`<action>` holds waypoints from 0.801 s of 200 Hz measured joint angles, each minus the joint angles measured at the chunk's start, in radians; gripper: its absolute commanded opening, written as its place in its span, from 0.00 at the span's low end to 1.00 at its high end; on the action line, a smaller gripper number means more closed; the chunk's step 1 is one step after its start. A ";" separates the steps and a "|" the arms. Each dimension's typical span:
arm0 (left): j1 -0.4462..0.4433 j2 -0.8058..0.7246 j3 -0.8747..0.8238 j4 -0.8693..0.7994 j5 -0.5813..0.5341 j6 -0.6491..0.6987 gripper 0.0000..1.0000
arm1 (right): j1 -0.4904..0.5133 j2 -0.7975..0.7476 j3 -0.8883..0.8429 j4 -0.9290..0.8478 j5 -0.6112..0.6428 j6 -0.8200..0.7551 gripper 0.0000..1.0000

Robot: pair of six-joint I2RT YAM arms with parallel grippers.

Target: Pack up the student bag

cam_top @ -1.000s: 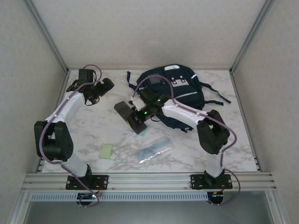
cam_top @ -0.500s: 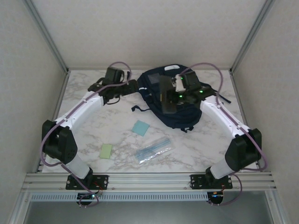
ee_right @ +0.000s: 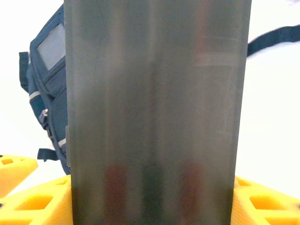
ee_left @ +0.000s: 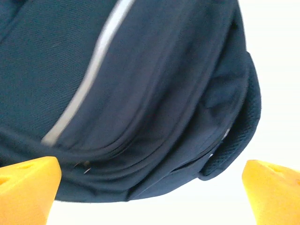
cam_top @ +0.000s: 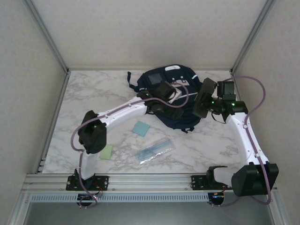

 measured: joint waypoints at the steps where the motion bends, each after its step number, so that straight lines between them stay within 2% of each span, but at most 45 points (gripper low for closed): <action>1: -0.002 0.006 0.008 -0.002 0.001 0.005 0.99 | -0.002 -0.001 -0.001 0.000 0.000 0.000 0.63; 57: -0.029 0.182 0.155 -0.034 -0.057 0.130 0.99 | -0.138 -0.079 -0.097 -0.043 -0.027 -0.003 0.62; 94: -0.027 0.275 0.226 -0.036 -0.145 0.150 0.95 | -0.163 -0.088 -0.107 -0.046 -0.086 -0.004 0.60; 107: -0.026 0.297 0.258 -0.037 -0.174 0.137 0.85 | -0.164 -0.085 -0.107 -0.042 -0.108 -0.005 0.58; 140: -0.014 0.315 0.328 -0.046 -0.180 0.086 0.51 | -0.165 -0.061 -0.114 -0.027 -0.146 -0.007 0.57; 152: -0.013 0.315 0.351 -0.052 -0.180 0.077 0.33 | -0.166 -0.055 -0.122 -0.024 -0.156 -0.007 0.56; 160: -0.012 0.315 0.366 -0.055 -0.180 0.068 0.13 | -0.166 -0.053 -0.128 -0.025 -0.161 -0.007 0.56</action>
